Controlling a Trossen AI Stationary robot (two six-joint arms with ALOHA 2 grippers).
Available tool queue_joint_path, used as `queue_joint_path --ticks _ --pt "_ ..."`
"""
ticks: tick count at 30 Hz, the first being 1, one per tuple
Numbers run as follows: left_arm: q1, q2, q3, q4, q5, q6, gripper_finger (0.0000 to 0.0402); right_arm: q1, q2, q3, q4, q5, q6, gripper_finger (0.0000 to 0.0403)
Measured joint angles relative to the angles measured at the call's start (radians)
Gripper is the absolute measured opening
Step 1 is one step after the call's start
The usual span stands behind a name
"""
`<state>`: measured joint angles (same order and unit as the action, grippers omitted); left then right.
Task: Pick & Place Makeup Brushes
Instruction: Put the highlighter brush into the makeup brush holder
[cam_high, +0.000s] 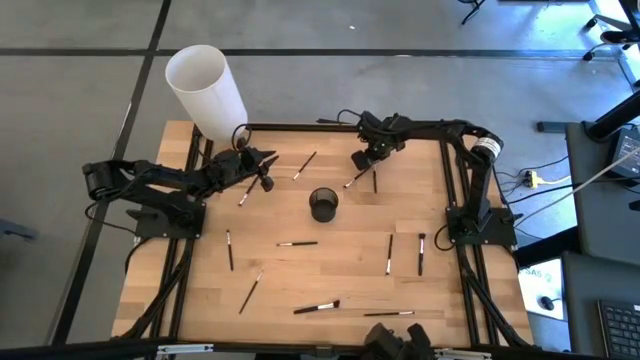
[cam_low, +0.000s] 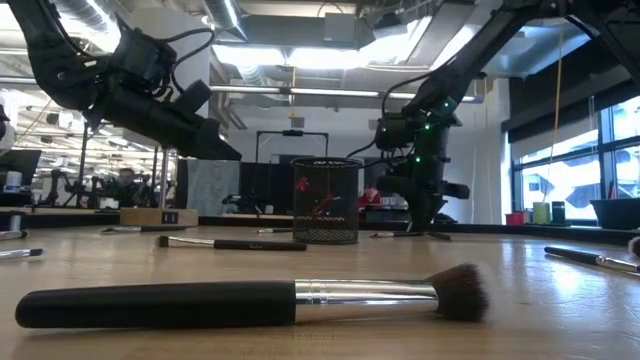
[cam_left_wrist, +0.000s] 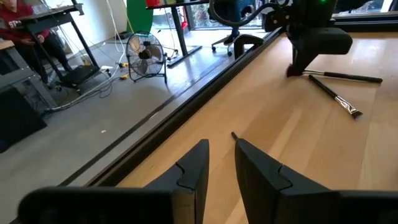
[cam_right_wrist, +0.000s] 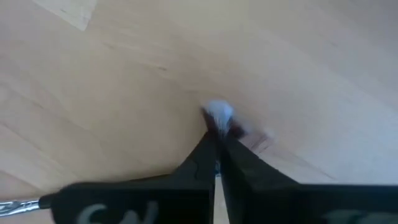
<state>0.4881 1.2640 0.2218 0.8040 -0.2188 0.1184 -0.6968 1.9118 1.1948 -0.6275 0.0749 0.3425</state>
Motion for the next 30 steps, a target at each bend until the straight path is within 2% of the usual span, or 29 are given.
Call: queue_joint_path --ticks 6,10,15,18,21,27,30 --pt "0.000 0.000 0.000 0.000 0.000 0.000 0.0075 -0.005 -0.056 -0.008 -0.010 0.019 -0.035 0.0006" --pt "0.000 0.000 0.000 0.000 0.000 0.016 0.0075 -0.003 -0.173 -0.006 0.010 0.052 -0.043 0.0005" --pt "0.000 0.000 0.000 -0.002 0.000 0.018 0.0075 0.066 -0.316 -0.007 0.064 0.087 -0.090 0.0003" --pt "0.000 0.000 0.000 -0.003 0.000 0.018 0.0075 0.151 -0.399 -0.007 0.176 0.087 -0.136 0.0003" --pt "0.000 0.000 0.000 -0.004 0.000 0.018 0.0075 0.267 -0.442 -0.039 0.358 0.119 -0.168 0.0003" --pt "0.000 0.000 0.000 -0.024 0.000 0.018 0.0075 0.500 -0.439 -0.168 0.755 0.324 -0.254 0.0003" --pt "0.000 0.000 0.000 -0.024 0.000 0.018 0.0075 0.576 -0.417 -0.234 0.882 0.376 -0.296 0.0003"
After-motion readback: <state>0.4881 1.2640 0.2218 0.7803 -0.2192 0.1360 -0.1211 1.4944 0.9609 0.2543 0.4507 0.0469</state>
